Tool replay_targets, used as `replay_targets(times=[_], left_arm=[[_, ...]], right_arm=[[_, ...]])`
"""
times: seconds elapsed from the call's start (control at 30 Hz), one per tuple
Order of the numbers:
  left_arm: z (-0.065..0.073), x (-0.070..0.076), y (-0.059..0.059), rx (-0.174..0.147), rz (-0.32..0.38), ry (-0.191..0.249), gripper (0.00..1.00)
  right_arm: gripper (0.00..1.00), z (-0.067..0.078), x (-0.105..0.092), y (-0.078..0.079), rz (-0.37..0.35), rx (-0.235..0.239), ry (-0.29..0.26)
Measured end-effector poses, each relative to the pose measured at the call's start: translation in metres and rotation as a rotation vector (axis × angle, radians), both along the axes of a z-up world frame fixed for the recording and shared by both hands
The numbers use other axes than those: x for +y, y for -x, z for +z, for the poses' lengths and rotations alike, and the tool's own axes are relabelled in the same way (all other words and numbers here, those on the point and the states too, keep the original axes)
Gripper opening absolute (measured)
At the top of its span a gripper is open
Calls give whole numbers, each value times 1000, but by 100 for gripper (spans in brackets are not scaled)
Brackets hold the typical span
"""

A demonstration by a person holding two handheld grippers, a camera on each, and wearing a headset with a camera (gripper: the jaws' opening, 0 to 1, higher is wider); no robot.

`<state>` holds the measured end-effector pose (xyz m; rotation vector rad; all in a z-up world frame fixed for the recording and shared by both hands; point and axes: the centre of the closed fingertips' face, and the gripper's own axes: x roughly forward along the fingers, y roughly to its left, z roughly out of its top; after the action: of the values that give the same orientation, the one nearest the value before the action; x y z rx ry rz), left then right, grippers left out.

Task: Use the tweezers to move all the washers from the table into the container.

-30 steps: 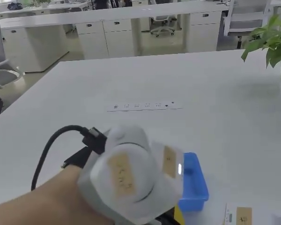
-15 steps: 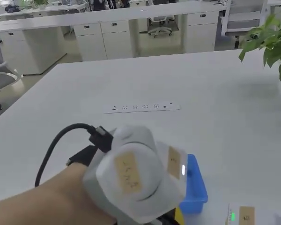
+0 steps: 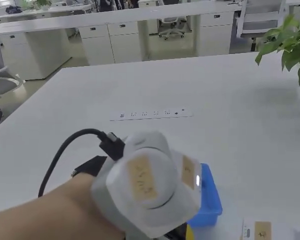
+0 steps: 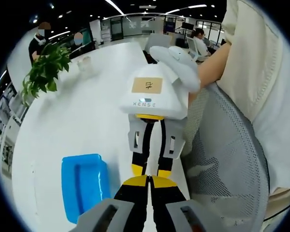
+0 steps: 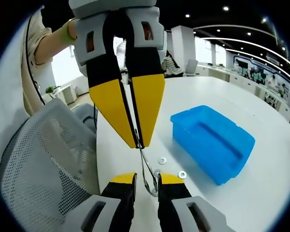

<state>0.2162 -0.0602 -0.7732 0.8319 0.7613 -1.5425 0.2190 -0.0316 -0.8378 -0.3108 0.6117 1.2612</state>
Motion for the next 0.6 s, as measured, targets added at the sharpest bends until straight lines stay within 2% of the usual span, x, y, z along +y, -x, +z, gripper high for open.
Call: replay_targets(times=[0.17,0.2,0.23,0.27,0.33,0.43,0.53,0.6], left_arm=[[0,-3,0,4,2,8,0],[-1,-4,-1,11,11,16,0],[0,-10,3,55,43,60,0],[1,-13,2,73,63,97,0],[0,-16,-2,125,154,163,3],[0,-13,-7,147,260,248,19],[0,-3,-8,129,362,306,31],[-1,5,-9,105,413,320,41]], right_arm=[[12,3,6,-1,15,-34,1],[7,0,5,-2,28,-54,18],[4,-3,0,-8,44,-113,62],[3,-2,3,-3,47,-76,40],[3,-3,-1,-5,42,-70,53],[2,-2,-1,-8,15,-39,31],[2,-2,-1,-10,-16,-7,6],[2,-2,-2,-13,-45,21,-21]])
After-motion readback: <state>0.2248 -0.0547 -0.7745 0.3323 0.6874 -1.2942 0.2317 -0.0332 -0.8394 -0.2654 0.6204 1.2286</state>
